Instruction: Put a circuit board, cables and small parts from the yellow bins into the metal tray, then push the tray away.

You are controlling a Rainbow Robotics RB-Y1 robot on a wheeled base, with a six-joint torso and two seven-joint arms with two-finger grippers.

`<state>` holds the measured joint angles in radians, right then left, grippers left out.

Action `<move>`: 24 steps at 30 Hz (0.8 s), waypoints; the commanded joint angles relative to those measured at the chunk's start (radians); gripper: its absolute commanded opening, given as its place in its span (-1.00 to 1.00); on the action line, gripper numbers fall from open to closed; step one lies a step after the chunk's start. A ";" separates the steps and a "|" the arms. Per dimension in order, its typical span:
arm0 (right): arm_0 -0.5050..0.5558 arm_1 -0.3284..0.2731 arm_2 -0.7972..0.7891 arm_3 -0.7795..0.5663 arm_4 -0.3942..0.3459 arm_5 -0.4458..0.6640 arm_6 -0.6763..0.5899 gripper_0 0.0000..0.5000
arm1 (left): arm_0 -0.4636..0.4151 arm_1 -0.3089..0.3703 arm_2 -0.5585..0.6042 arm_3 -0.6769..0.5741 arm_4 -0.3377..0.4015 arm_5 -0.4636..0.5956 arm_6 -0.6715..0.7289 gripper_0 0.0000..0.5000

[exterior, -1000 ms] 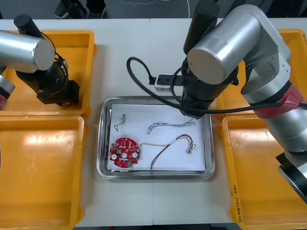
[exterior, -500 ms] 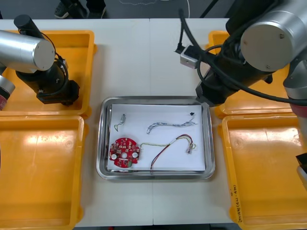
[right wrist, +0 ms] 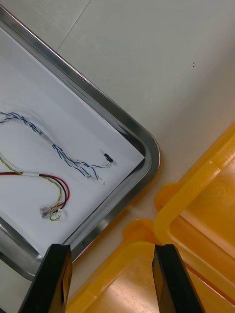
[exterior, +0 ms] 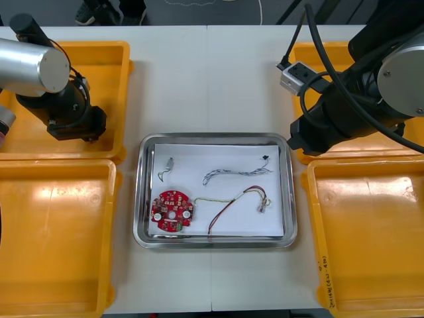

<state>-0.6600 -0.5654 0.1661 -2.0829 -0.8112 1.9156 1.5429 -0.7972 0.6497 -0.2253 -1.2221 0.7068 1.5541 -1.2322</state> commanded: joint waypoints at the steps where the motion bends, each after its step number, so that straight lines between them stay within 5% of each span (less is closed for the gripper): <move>1: 0.057 -0.073 -0.043 -0.074 -0.025 0.004 -0.110 0.93 | 0.021 0.002 0.092 -0.096 -0.012 0.069 -0.121 -1.00; 16: 0.221 -0.214 -0.097 -0.123 -0.063 0.004 -0.175 0.92 | 0.021 0.008 0.239 -0.346 0.002 0.336 -0.050 -1.00; 24: 0.263 -0.263 -0.099 -0.132 -0.071 0.004 -0.256 0.92 | 0.021 0.008 0.235 -0.487 0.031 0.366 0.114 -1.00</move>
<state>-0.4201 -0.7792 0.0991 -2.1857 -0.8737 1.9157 1.3849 -0.7815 0.6497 -0.0095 -1.6343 0.7176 1.9100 -1.2306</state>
